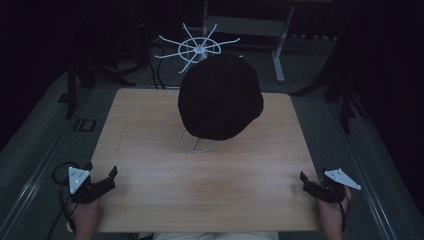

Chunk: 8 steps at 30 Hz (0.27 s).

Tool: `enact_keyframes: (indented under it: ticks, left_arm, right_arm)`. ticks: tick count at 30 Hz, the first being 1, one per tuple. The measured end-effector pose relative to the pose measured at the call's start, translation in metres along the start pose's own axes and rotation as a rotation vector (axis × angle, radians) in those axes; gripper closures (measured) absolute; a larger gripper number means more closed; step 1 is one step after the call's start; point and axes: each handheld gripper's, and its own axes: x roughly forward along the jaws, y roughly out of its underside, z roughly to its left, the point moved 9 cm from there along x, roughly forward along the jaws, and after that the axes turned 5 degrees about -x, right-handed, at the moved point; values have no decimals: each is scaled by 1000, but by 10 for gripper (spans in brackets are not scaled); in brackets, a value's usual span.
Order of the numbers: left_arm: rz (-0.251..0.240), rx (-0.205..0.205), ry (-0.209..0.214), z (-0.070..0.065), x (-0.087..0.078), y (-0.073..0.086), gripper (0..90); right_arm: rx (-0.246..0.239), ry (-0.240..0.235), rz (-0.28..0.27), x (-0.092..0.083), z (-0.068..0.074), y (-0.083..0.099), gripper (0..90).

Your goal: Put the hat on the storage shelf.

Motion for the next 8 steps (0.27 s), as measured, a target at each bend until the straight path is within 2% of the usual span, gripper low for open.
enact_keyframes:
  ticks: [2,8]
  left_arm:
    - [1,-1,-1,0,0,0,122]
    - [1,-2,-1,0,0,0,122]
  right_arm:
    - [7,20,-6,0,-4,0,144]
    - [19,18,-3,1,-5,0,147]
